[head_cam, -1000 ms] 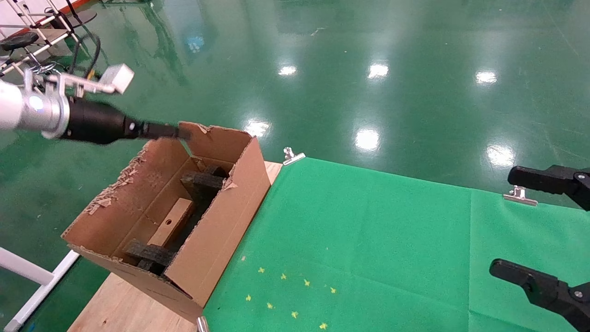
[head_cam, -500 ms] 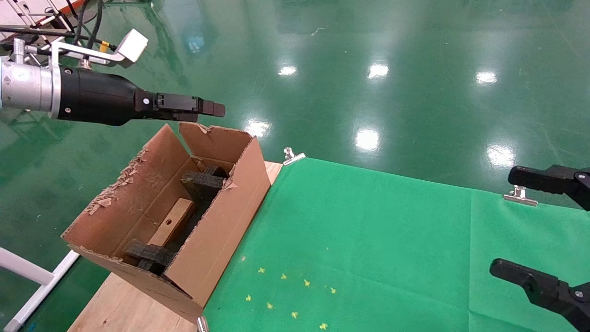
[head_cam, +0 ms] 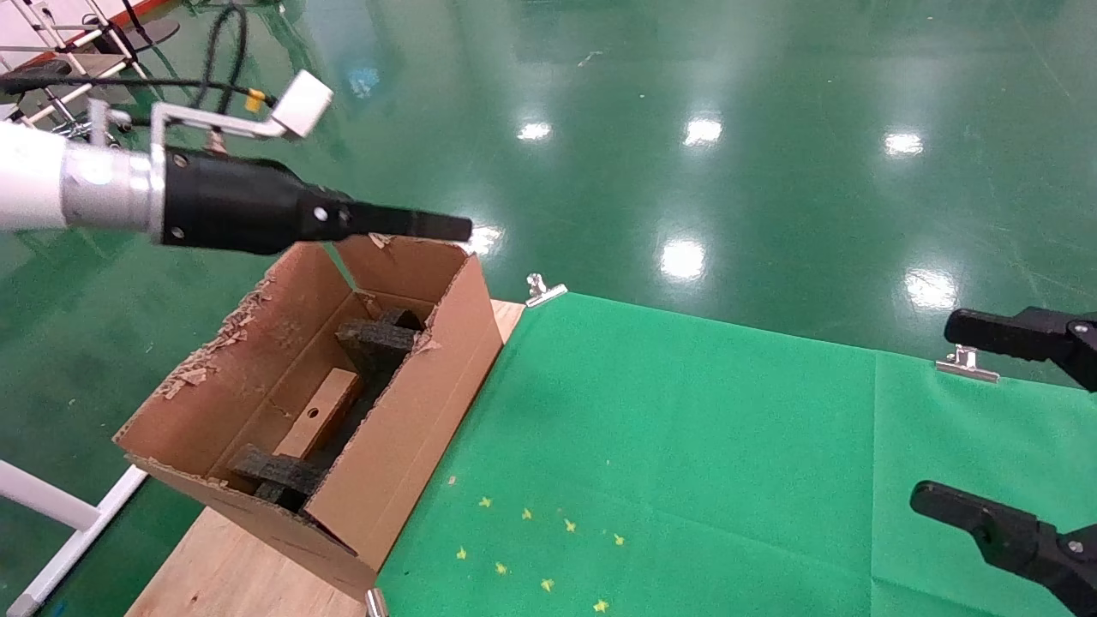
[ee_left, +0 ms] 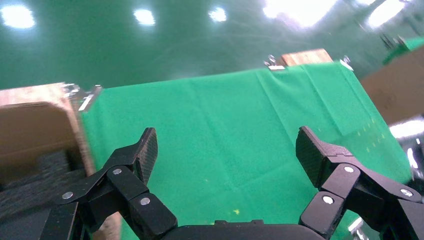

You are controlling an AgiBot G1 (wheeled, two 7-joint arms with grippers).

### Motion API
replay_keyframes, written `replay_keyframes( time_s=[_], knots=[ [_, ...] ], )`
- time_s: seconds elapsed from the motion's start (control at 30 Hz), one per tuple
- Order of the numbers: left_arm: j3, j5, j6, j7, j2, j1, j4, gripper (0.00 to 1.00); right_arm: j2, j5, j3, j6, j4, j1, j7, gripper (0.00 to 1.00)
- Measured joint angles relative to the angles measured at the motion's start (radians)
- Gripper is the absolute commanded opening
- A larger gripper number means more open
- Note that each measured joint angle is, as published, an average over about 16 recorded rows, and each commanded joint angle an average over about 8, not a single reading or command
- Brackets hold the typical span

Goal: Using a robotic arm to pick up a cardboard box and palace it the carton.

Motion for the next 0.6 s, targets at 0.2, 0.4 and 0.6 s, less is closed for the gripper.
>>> replay_keyframes(
  time_s=[0.2, 0.4, 0.6],
  knots=[
    [-0.087, -0.044, 0.004, 0.066, -0.007, 0.1, -0.1, 1.0, 0.0, 0.0, 0.0, 0.0, 0.0, 0.0, 0.0, 1.0],
    [-0.173, -0.088, 0.009, 0.131, -0.014, 0.199, -0.2, 1.0, 0.0, 0.0, 0.0, 0.0, 0.0, 0.0, 0.0, 1.0],
    [-0.259, -0.132, 0.013, 0.197, -0.022, 0.298, -0.3, 1.0, 0.0, 0.0, 0.0, 0.0, 0.0, 0.0, 0.0, 1.0]
  ],
)
